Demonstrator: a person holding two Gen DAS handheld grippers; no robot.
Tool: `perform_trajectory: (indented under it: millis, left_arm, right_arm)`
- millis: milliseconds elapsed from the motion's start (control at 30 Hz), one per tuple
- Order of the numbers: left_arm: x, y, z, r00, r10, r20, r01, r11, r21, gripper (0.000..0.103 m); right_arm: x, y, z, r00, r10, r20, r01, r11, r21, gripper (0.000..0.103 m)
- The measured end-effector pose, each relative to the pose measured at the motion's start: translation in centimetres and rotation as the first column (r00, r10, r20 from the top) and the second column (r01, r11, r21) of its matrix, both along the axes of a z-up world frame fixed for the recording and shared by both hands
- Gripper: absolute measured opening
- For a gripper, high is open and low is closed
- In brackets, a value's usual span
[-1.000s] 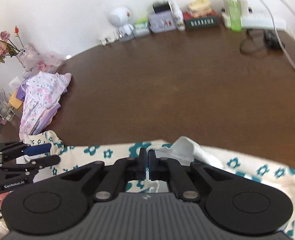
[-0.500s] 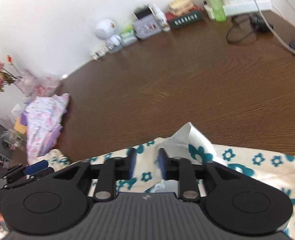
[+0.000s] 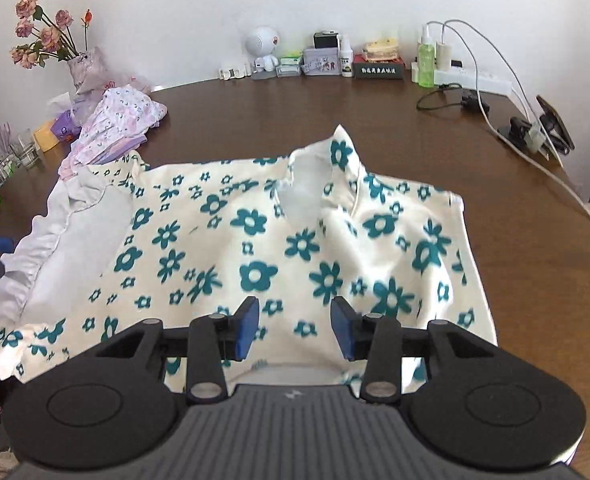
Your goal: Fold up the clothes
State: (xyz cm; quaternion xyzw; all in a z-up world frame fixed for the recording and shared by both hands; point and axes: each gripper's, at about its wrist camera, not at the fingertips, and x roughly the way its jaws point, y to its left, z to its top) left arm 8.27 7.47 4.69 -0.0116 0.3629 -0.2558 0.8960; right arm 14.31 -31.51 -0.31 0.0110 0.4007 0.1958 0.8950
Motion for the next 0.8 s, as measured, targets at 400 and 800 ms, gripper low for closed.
perform_trajectory:
  millis: [400, 800]
  left_arm:
    - [-1.6, 5.2, -1.7, 0.922, 0.387, 0.007, -0.382, 0.906, 0.183, 0.058]
    - [5.6, 7.1, -3.6, 0.909, 0.417, 0.001, -0.393, 0.856, 0.336, 0.018]
  right_arm:
    - [-1.4, -2.3, 0.0, 0.985, -0.14, 0.104, 0.146, 0.988, -0.058, 0.041]
    - [4.0, -3.1, -2.8, 0.977, -0.193, 0.085, 0.204, 0.969, -0.143, 0.042]
